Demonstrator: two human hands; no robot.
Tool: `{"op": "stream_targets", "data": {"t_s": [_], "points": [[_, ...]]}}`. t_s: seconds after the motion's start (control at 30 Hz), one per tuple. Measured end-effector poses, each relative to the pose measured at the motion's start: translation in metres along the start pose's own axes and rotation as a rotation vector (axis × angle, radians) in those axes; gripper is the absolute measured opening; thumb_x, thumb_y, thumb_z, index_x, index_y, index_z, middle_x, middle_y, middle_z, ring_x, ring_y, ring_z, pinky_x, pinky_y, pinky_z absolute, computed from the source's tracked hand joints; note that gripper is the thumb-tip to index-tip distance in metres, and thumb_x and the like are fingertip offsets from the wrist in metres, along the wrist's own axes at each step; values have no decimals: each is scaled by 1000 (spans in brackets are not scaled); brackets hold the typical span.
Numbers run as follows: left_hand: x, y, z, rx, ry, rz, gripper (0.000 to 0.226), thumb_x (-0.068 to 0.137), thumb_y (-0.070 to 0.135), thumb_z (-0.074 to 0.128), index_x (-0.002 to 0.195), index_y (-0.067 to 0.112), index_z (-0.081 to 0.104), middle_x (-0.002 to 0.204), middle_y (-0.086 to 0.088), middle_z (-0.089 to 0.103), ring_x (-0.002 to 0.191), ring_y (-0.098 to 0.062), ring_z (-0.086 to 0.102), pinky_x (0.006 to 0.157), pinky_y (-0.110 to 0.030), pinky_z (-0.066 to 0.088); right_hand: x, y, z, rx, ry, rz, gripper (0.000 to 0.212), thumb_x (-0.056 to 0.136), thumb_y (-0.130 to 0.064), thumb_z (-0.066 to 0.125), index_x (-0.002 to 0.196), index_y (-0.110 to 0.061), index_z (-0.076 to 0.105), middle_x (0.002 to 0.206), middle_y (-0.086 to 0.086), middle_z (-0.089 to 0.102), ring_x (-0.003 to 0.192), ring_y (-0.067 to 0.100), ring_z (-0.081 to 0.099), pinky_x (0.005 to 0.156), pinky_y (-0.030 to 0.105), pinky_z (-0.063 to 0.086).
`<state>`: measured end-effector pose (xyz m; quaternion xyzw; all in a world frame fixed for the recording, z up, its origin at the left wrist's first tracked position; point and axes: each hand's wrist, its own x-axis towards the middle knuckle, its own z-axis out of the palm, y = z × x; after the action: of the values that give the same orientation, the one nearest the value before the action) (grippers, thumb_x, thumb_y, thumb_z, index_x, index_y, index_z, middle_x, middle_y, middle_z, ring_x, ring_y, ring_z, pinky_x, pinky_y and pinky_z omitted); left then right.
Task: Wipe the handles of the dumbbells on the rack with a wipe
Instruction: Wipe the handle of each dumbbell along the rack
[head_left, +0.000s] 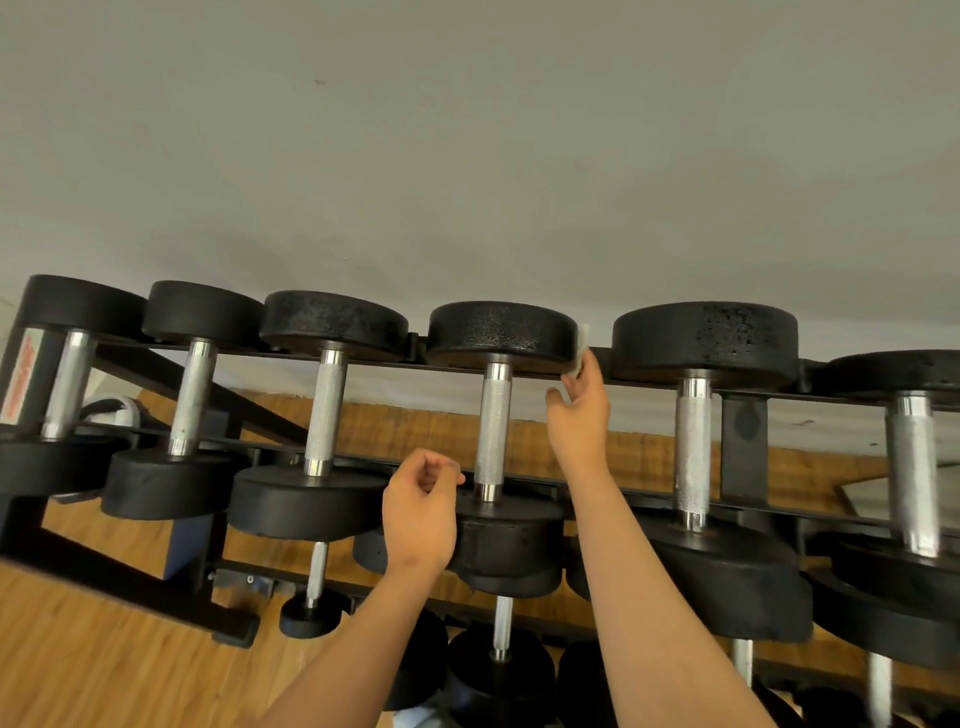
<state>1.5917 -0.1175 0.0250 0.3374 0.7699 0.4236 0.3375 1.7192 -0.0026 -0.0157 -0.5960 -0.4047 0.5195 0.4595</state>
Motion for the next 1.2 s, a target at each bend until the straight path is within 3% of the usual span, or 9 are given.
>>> {"op": "stream_targets", "data": {"t_s": [0.17, 0.27, 0.4, 0.6, 0.7, 0.8, 0.97, 1.07, 1.2], "points": [[0, -1, 0, -8, 3, -9, 15, 91, 7, 57, 78, 11, 63, 76, 1, 67, 79, -15, 62, 76, -23, 45, -19, -5, -6, -10, 77, -75, 60, 93, 9, 45, 146, -18, 39, 138, 0, 52, 128, 12, 48, 97, 15, 45], [0, -1, -1, -9, 6, -14, 16, 91, 7, 57, 77, 11, 63, 75, 2, 67, 78, -14, 62, 74, -23, 45, -20, -15, -4, -78, 101, -134, 62, 94, 10, 42, 146, -22, 38, 126, -10, 50, 115, 1, 48, 90, 5, 38], [0, -3, 0, -12, -1, -12, 17, 91, 9, 58, 76, 14, 62, 76, 0, 67, 78, -16, 62, 74, -26, 47, -32, -29, 1, -186, 115, -295, 58, 95, 8, 44, 146, -19, 37, 149, -2, 41, 133, 3, 39, 104, 9, 31], [1, -7, 1, 10, 2, 6, 19, 92, 11, 53, 74, 12, 61, 75, -4, 66, 72, -15, 59, 62, -21, 39, -43, -39, 8, -332, 230, -475, 38, 93, -2, 57, 130, -9, 58, 138, 8, 54, 131, 15, 46, 98, -2, 29], [1, -7, 0, 46, 3, 23, 21, 94, 12, 51, 75, 11, 60, 75, -3, 66, 69, -11, 57, 56, -13, 36, -45, -52, 12, -448, 250, -561, 33, 89, -2, 62, 122, -8, 64, 128, 7, 60, 122, 19, 52, 98, 7, 34], [-1, -6, -1, 72, -24, 39, 24, 96, 15, 50, 73, 16, 57, 77, -1, 66, 71, -12, 59, 57, -21, 36, -56, -63, 10, -490, 198, -632, 30, 89, -3, 63, 119, -9, 67, 121, 5, 62, 116, 17, 55, 100, 18, 42], [-2, -5, -4, 251, -87, 323, 11, 98, 20, 49, 89, 24, 54, 78, 7, 61, 73, -10, 58, 59, -20, 40, -87, -64, -25, -518, 203, -621, 29, 90, -13, 65, 119, -10, 67, 120, 2, 60, 114, 9, 52, 96, 4, 33], [-13, 6, 2, 316, -111, 513, 5, 96, 22, 54, 99, 25, 56, 87, 11, 59, 77, -6, 56, 67, -20, 45, -98, -61, -56, -569, 249, -580, 29, 90, -24, 65, 117, -13, 68, 119, -2, 61, 112, 8, 54, 97, 11, 39], [-45, 27, 29, 168, -327, 506, 5, 98, 23, 53, 101, 25, 56, 93, 14, 56, 83, 0, 55, 74, -9, 42, -105, -60, -84, -599, 315, -595, 26, 88, -23, 67, 112, -12, 69, 115, -1, 63, 109, 11, 57, 97, 28, 47]]}}
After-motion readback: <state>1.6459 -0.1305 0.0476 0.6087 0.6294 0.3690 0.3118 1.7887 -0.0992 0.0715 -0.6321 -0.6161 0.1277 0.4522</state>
